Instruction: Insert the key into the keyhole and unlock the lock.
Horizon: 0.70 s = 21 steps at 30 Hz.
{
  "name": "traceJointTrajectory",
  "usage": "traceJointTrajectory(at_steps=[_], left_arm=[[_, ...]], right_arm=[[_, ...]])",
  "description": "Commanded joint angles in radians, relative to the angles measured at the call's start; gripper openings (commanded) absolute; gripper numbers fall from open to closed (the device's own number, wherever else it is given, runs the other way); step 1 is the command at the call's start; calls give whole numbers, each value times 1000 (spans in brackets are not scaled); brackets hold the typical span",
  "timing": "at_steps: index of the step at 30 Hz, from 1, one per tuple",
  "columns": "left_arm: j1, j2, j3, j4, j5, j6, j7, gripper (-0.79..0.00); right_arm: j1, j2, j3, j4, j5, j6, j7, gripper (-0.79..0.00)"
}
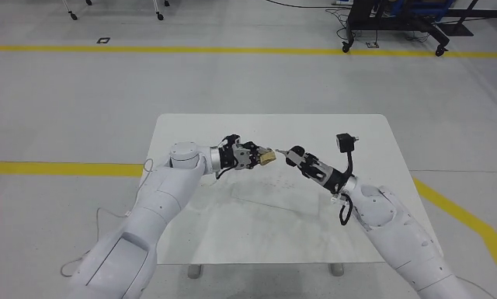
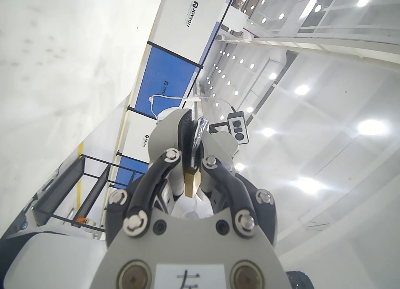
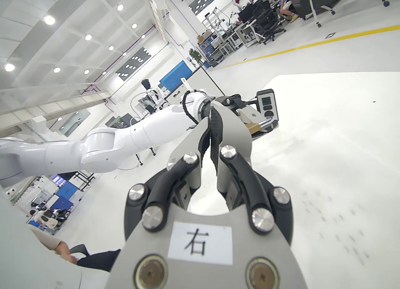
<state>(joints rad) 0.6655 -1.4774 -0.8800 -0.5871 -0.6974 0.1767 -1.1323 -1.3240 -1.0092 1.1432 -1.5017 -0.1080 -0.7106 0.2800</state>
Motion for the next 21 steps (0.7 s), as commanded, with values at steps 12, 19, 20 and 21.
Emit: traceJointTrajectory(at_steps=[12, 19, 20, 21], left_arm=[[28, -8, -36, -10, -93, 0, 48, -785], [88, -29, -30, -77, -104, -72, 274, -785], [92, -33, -23, -83, -91, -83, 301, -785], [95, -35, -21, -87, -89, -87, 311, -785]], right_arm=[[-16, 2, 3, -17, -18, 41, 23, -785], [-60, -21, -24, -93, 148, 345, -65, -785], [-72, -23, -23, -111, 173, 394, -62, -785], [-78, -23, -19, -127, 169, 435, -66, -785]])
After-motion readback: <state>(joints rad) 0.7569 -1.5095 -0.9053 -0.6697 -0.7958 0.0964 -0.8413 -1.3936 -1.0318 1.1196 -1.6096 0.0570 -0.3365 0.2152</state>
